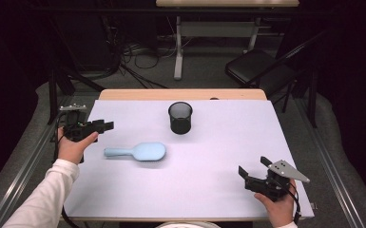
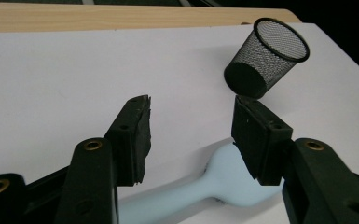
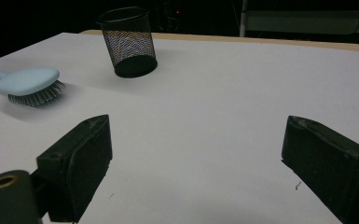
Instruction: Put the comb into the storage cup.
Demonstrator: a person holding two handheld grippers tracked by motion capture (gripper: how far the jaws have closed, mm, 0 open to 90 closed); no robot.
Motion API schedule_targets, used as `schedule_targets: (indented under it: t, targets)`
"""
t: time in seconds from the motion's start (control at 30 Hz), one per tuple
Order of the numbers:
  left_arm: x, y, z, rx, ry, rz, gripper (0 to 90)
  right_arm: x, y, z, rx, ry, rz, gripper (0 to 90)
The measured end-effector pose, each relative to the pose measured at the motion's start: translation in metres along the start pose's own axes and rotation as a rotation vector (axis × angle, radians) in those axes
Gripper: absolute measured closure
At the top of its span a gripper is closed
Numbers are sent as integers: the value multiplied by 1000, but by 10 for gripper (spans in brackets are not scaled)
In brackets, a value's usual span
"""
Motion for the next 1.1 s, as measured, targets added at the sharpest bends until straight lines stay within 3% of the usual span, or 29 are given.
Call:
schedule_targets:
  t: [0.43, 0.53, 1.1]
  targets:
    - [8, 14, -10, -60, -3, -102, 555, 1, 1, 0, -3, 0, -4, 82]
    - [12, 19, -11, -75, 0, -139, 620, 2, 1, 0, -4, 1, -8, 82]
    - [20, 34, -17, -145, 15, -202, 823, 3, 2, 0, -5, 0, -13, 89]
Point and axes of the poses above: each handheld gripper's, and its own axes: y roughly forward along the jaws, x roughly out of its underside, z roughly to its right, the point moved 10 cm from there along y, roughly forward along the jaws, and after that the axes turned 2 degrees about z, right-handed, at the moved point
